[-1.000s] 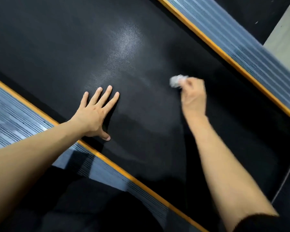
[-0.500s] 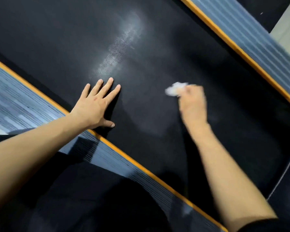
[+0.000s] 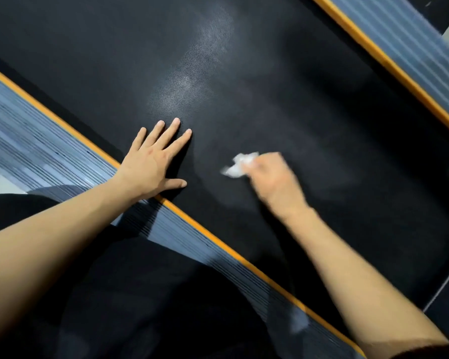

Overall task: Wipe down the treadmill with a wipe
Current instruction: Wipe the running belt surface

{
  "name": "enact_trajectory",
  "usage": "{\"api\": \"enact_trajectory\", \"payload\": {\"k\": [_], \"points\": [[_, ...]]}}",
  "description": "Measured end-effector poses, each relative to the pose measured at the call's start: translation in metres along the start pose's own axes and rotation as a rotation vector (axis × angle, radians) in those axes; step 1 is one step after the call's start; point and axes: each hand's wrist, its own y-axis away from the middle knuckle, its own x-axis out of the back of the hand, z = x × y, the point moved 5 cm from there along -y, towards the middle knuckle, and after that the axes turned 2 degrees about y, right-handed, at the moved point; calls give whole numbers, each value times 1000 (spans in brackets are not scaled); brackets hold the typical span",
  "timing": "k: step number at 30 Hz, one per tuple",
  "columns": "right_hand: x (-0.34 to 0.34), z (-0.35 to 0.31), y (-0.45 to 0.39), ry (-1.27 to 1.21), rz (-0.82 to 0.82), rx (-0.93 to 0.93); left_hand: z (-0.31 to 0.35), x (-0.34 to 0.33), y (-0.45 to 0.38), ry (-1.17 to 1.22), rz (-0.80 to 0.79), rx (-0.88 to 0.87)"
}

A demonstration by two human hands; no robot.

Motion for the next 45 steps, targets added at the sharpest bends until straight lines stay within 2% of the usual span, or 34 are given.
{"api": "enact_trajectory", "payload": {"k": [2, 3, 4, 6, 8, 10, 12, 14, 16, 17, 19, 22, 24, 26, 28, 30, 32, 34, 36, 37, 39, 41, 42, 43, 45], "points": [[26, 58, -3, 168, 125, -313, -1, 0, 0, 11, 7, -2], [34, 71, 1, 151, 202, -470, -2, 1, 1, 19, 12, -2], [31, 69, 5, 165, 250, -546, -3, 2, 1, 26, 15, -4], [7, 23, 7, 159, 250, -422, -3, 3, 1, 47, 15, -11], [-26, -49, 14, -16, 124, -189, -2, 3, 1, 66, 5, -17], [-43, -98, 19, -178, 30, -47, -4, 3, 1, 72, -24, -22], [-48, -106, 17, -246, -37, 30, -7, 4, 2, 55, -55, -42], [-37, -99, 6, -178, -68, 159, -10, 4, 4, 46, -44, -49], [-22, -68, -23, -57, -27, 168, -13, 2, 5, 55, -26, -32], [-12, -46, -43, 10, 53, 159, -15, 0, 5, 63, -16, -25], [9, 8, -89, 157, 231, 75, -21, -3, 6, 79, 11, -32], [37, 94, -147, 382, 367, -104, -20, -6, 7, 109, 44, -56], [50, 120, -166, 438, 417, -258, -16, -5, 7, 140, 88, -30], [44, 105, -169, 399, 446, -350, -11, -1, 7, 121, 154, -12], [13, 47, -157, 345, 415, -195, -8, 4, 6, 112, 218, 33], [-23, -27, -130, 135, 266, 20, -14, 8, 1, 143, 284, 98], [-43, -74, -103, -34, 86, 126, -24, 6, -4, 202, 295, 145], [-43, -78, -95, -69, 18, 230, -29, -2, -4, 217, 237, 143], [-29, -46, -118, -13, 3, 312, -31, -8, -2, 182, 181, 134], [-17, -21, -137, 5, 2, 290, -32, -10, -1, 170, 168, 138], [8, 56, -182, 174, 99, 192, -32, -10, -1, 155, 165, 145], [42, 133, -221, 249, 250, -13, -31, -10, 0, 151, 171, 147], [53, 160, -233, 270, 265, -152, -31, -11, 0, 155, 170, 147], [55, 177, -238, 272, 239, -311, -31, -11, 0, 158, 167, 147], [48, 174, -237, 235, 219, -510, -32, -9, -1, 155, 164, 146]]}}
